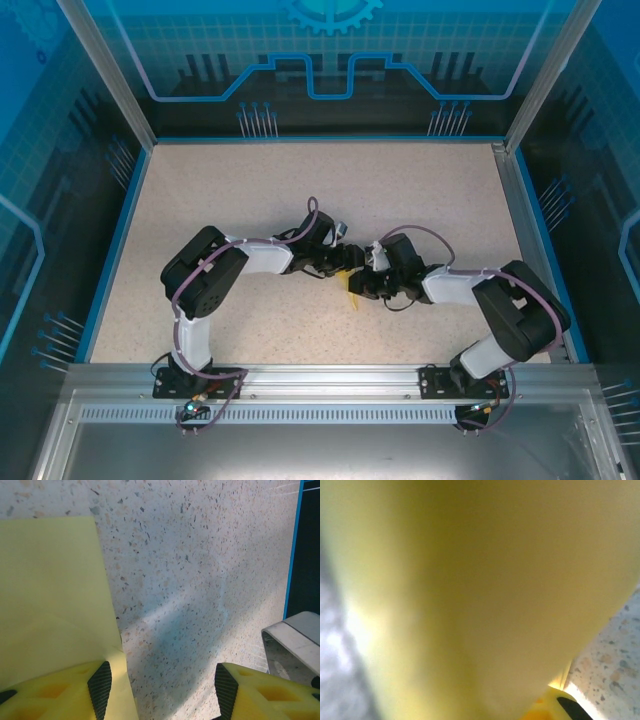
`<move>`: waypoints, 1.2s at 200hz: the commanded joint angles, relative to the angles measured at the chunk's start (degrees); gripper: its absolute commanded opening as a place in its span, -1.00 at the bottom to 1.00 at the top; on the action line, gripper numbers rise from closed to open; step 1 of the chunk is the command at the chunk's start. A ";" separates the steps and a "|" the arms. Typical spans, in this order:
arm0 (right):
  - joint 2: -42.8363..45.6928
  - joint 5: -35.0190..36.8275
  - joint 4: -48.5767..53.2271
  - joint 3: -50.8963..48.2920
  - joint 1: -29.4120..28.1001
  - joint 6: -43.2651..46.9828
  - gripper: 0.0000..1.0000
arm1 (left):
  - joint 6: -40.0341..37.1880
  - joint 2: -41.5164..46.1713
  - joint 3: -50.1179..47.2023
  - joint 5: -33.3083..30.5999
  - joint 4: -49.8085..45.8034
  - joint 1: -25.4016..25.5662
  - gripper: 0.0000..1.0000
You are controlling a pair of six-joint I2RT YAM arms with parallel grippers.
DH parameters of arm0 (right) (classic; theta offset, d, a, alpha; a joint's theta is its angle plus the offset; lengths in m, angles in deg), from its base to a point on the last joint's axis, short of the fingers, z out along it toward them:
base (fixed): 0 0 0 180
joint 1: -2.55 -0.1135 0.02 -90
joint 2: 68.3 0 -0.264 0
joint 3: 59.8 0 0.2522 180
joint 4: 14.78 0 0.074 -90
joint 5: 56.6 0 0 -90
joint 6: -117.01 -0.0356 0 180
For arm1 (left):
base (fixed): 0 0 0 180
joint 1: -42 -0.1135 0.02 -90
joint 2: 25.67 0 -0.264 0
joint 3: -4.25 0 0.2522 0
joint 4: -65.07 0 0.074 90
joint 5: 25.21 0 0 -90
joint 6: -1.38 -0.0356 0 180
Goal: Fold a paper plane with a square sheet of paper (pick it up from the middle)
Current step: Fold the wing for the fifth time at the center of the table.
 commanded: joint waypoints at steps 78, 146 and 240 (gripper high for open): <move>-1.64 -2.37 1.07 -2.99 0.17 0.38 -0.74 | -1.76 -2.54 0.48 0.36 -3.86 0.33 0.23; 3.76 -1.07 -2.34 -4.03 0.09 -0.18 -0.74 | -0.68 -2.72 -0.03 0.00 -3.31 0.34 -0.06; 3.43 3.74 -0.01 -3.12 -3.05 -0.07 -0.73 | -0.35 -3.50 0.67 -0.39 -4.82 0.34 -0.14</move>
